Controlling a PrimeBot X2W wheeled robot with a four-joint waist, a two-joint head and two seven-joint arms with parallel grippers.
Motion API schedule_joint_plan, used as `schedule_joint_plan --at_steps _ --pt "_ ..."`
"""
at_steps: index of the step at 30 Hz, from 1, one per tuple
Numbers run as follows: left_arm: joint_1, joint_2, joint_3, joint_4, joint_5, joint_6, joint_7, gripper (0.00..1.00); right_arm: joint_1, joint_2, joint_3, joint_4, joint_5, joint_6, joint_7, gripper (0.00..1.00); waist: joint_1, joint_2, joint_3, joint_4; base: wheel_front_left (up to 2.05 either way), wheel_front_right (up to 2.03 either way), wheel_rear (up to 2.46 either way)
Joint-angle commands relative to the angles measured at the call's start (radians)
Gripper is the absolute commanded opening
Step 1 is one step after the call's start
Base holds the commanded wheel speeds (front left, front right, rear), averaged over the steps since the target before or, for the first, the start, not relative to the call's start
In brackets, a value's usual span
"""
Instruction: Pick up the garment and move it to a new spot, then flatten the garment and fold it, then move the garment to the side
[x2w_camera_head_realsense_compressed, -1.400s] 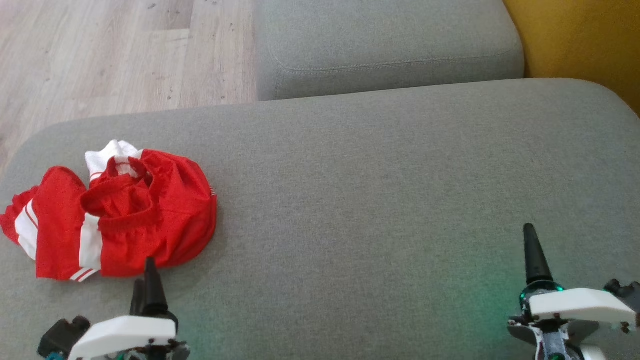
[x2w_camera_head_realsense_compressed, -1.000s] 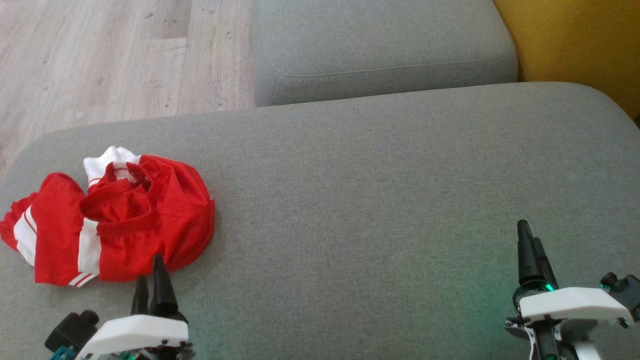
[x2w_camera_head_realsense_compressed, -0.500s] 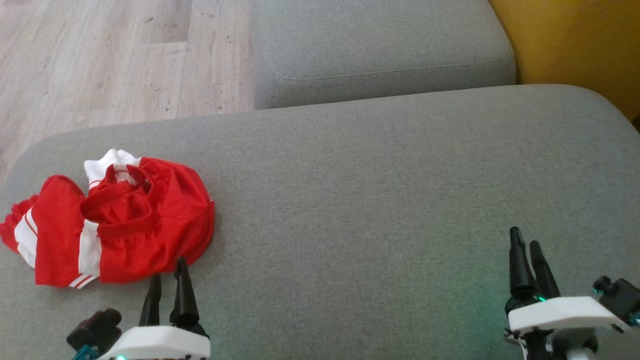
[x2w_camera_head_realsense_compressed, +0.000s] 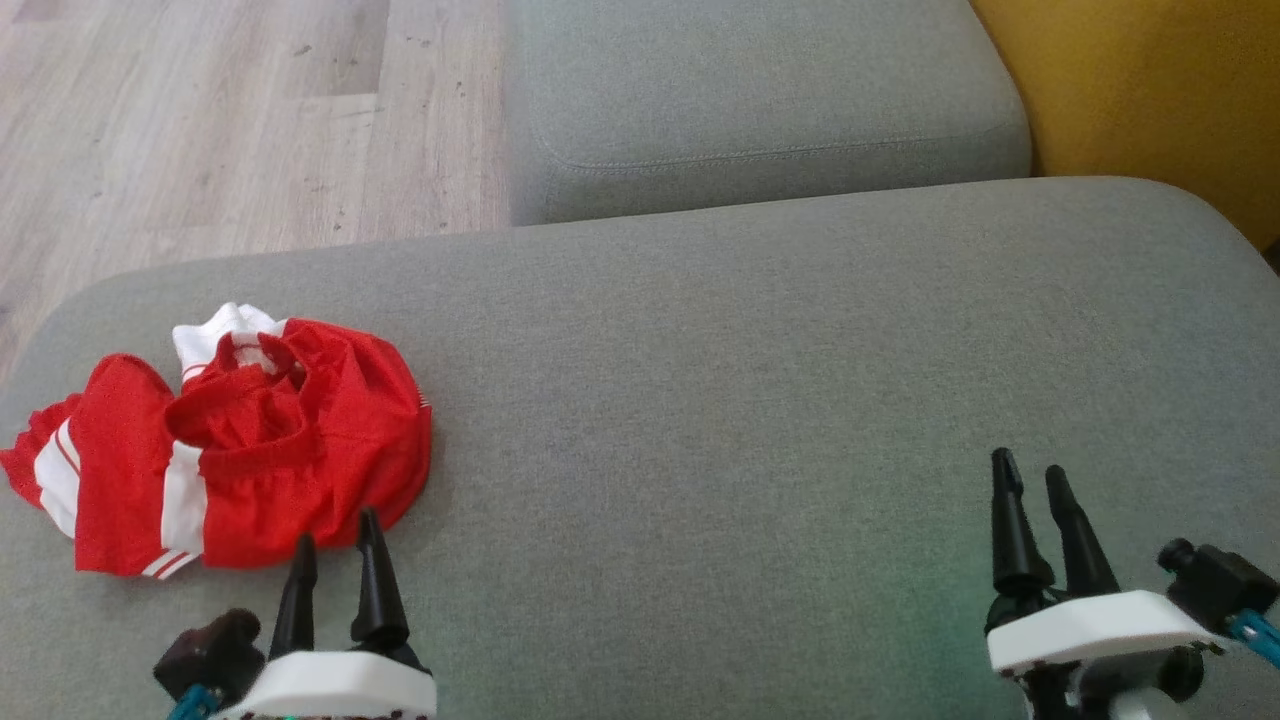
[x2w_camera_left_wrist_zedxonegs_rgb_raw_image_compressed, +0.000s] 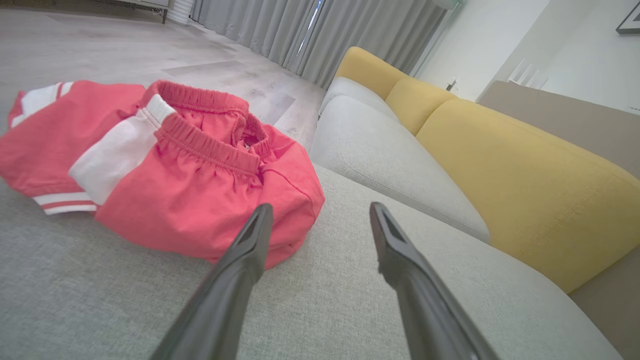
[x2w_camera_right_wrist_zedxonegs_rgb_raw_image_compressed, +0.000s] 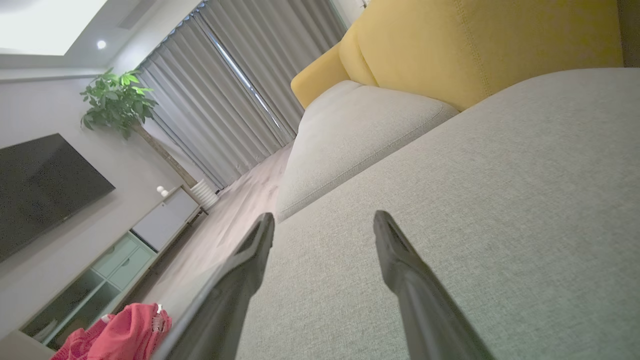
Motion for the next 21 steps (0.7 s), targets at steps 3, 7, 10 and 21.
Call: schedule_joint_plan --at_steps 3,7,10,21 --pt "-0.013 0.0 0.01 -0.032 0.048 0.01 -0.02 1.0 -0.039 -0.008 0.032 -0.027 -0.067 -0.001 -0.02 1.0 0.0 0.0 -0.001 0.003 0.0 0.0 0.0" --pt "-0.012 -0.001 0.013 -0.031 0.092 0.027 -0.032 1.0 -0.039 -0.008 0.039 -0.022 -0.129 -0.001 -0.032 1.0 0.0 0.0 -0.003 0.005 0.0 0.0 0.0" --pt "-0.009 -0.002 0.015 -0.032 0.125 0.036 -0.041 1.0 -0.038 -0.008 0.046 -0.014 -0.181 -0.001 -0.041 1.0 0.0 0.0 -0.005 0.006 0.0 0.0 0.0" --pt "-0.012 -0.003 0.002 -0.047 0.267 0.063 -0.074 1.0 -0.034 -0.009 0.013 -0.019 -0.328 -0.001 -0.073 1.0 0.0 0.0 -0.014 0.007 0.0 0.0 0.0"
